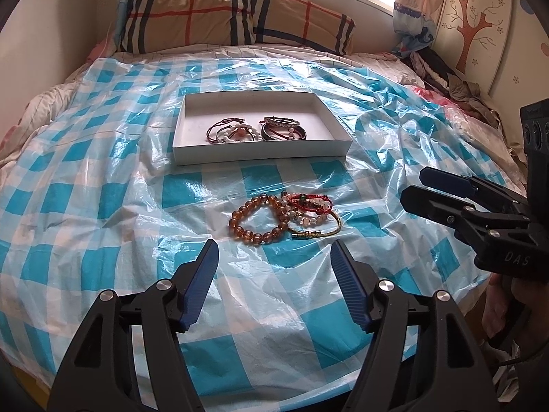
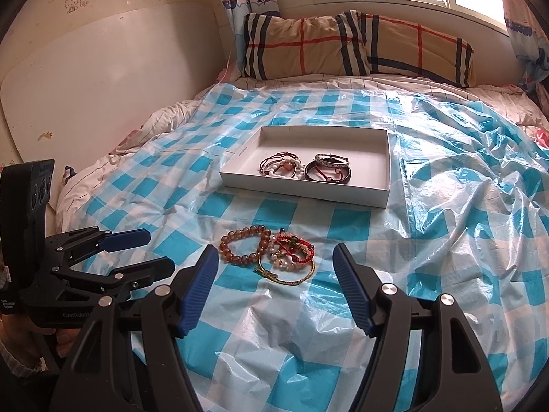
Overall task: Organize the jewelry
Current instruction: 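Move both open tools back over the remaining bracelet pile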
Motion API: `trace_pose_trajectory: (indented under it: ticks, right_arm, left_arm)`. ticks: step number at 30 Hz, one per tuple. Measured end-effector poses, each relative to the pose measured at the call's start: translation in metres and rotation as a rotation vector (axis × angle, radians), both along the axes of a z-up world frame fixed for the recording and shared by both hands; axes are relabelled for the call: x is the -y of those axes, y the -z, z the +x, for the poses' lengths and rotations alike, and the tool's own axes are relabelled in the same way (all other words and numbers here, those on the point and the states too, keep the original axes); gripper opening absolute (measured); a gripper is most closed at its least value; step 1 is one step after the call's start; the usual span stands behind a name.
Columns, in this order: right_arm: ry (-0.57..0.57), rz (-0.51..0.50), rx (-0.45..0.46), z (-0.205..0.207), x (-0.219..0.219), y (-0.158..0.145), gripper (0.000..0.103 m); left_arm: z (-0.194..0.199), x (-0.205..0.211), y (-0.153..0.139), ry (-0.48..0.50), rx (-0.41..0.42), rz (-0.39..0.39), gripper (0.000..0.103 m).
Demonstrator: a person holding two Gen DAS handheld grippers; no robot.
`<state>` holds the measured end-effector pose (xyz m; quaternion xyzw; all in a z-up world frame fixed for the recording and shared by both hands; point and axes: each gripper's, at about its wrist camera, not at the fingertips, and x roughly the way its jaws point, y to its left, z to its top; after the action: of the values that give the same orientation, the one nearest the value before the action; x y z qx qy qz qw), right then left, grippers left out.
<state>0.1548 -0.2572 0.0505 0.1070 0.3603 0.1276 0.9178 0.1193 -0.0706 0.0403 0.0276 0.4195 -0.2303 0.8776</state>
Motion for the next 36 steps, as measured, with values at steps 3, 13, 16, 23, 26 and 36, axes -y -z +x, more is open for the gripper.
trace_pose_trajectory:
  ticks: [3, 13, 16, 23, 26, 36]
  right_arm:
    - [0.0, -0.001, 0.004, 0.0, -0.001, -0.001, 0.067]
    - [0.007, -0.004, 0.036, -0.014, 0.003, -0.014, 0.067]
    - [0.01, -0.005, 0.042, -0.017, 0.004, -0.016, 0.067]
    - [0.017, 0.001, 0.035, -0.018, 0.01, -0.014, 0.067]
    - [0.016, 0.006, 0.026, -0.015, 0.011, -0.009, 0.067]
    - [0.004, 0.005, -0.002, -0.001, 0.007, 0.006, 0.067]
  left_arm:
    - [-0.002, 0.002, -0.004, 0.001, 0.008, -0.002, 0.065]
    - [-0.013, 0.002, -0.021, 0.011, 0.041, -0.007, 0.067]
    - [-0.015, 0.002, -0.024, 0.011, 0.048, -0.007, 0.067]
    - [-0.016, 0.004, -0.022, 0.017, 0.043, 0.001, 0.069]
    - [-0.014, 0.006, -0.018, 0.019, 0.035, 0.005, 0.069]
    - [-0.004, 0.005, 0.002, 0.015, 0.003, 0.009, 0.069]
